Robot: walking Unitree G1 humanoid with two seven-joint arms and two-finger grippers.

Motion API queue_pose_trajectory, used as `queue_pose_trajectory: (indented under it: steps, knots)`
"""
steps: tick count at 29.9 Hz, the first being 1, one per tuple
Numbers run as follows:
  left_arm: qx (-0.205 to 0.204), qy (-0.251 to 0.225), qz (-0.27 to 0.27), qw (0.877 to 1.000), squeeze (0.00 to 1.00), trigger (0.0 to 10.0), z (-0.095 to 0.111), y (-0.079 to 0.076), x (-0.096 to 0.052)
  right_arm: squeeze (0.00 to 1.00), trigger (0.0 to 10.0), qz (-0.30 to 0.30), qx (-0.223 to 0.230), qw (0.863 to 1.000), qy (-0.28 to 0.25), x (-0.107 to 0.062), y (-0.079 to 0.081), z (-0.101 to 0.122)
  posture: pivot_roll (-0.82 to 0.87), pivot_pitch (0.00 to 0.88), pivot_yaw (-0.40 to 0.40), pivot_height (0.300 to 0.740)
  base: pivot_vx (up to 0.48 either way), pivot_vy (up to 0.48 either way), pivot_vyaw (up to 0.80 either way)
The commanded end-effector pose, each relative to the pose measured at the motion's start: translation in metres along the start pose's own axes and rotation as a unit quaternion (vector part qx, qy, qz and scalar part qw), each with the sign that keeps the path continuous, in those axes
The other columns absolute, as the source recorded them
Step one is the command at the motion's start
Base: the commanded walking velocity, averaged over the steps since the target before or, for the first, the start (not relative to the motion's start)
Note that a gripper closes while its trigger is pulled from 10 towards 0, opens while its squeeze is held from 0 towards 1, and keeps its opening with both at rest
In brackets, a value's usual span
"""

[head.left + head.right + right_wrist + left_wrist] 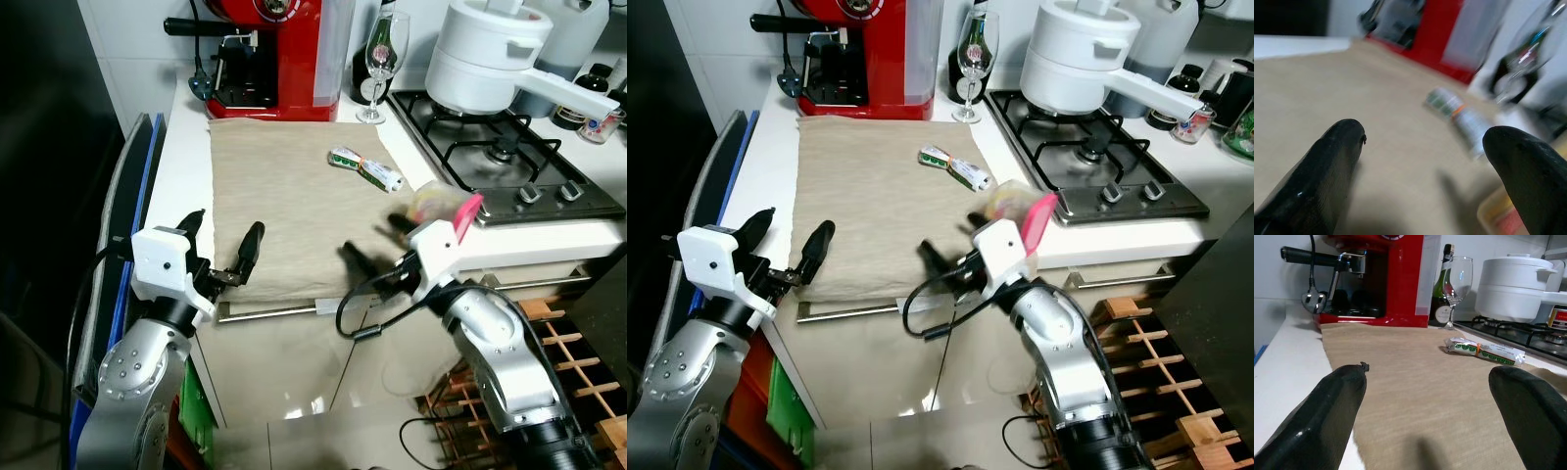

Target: Restocking fridge

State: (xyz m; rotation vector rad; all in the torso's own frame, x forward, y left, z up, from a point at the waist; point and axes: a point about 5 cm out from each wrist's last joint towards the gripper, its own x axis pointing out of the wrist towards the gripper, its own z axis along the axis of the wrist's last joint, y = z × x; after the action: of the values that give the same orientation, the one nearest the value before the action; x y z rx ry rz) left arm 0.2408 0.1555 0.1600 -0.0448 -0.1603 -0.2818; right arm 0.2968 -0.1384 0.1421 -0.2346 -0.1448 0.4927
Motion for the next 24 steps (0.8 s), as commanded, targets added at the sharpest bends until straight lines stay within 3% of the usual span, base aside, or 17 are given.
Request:
queue_pose_trajectory:
  steps: [1,11,15,16,17,18,20,24]
  knots:
    - [0.007,0.006,0.002,1.000,0.00,10.0,-0.001,0.000,0.003,0.23,10.0,0.000,0.001,1.000,-0.024,0.001,0.000,0.010,0.00,0.000,-0.018,0.740,0.000,0.000,0.00]
    - [0.015,0.008,0.005,1.000,0.00,10.0,-0.001,0.002,0.006,0.23,10.0,-0.005,0.045,0.996,-0.071,0.004,0.011,0.029,-0.01,0.000,-0.015,0.740,0.000,0.000,0.00]
    - [0.017,0.007,0.006,1.000,0.00,10.0,-0.001,0.002,0.008,0.23,10.0,-0.055,0.078,0.993,-0.075,0.001,0.000,0.036,-0.01,0.000,-0.018,0.740,0.000,0.000,0.00]
    - [0.020,0.006,0.006,1.000,0.00,10.0,-0.001,0.003,0.009,0.22,10.0,-0.099,0.087,0.989,-0.061,-0.006,-0.010,0.032,-0.01,0.000,-0.022,0.740,0.000,0.000,0.00]
    - [0.021,0.005,0.006,1.000,0.00,10.0,-0.001,0.005,0.010,0.22,10.0,-0.142,0.130,0.980,-0.050,-0.015,-0.019,0.027,-0.01,0.000,-0.018,0.740,0.000,0.000,0.00]
    - [0.021,0.005,0.006,1.000,0.00,10.0,-0.001,0.005,0.010,0.22,10.0,-0.142,0.130,0.980,-0.050,-0.015,-0.019,0.027,-0.01,0.000,-0.018,0.740,0.000,0.000,0.00]
    - [0.025,0.003,0.003,1.000,0.00,10.0,0.000,0.006,0.013,0.22,10.0,-0.202,0.262,0.942,-0.047,-0.025,-0.029,0.021,-0.03,0.000,-0.011,0.740,0.000,0.000,0.00]
    - [0.030,-0.003,-0.004,1.000,0.00,10.0,0.003,0.006,0.017,0.22,10.0,-0.201,0.293,0.931,-0.083,-0.024,-0.032,0.038,-0.03,0.000,-0.002,0.740,0.000,0.000,0.00]
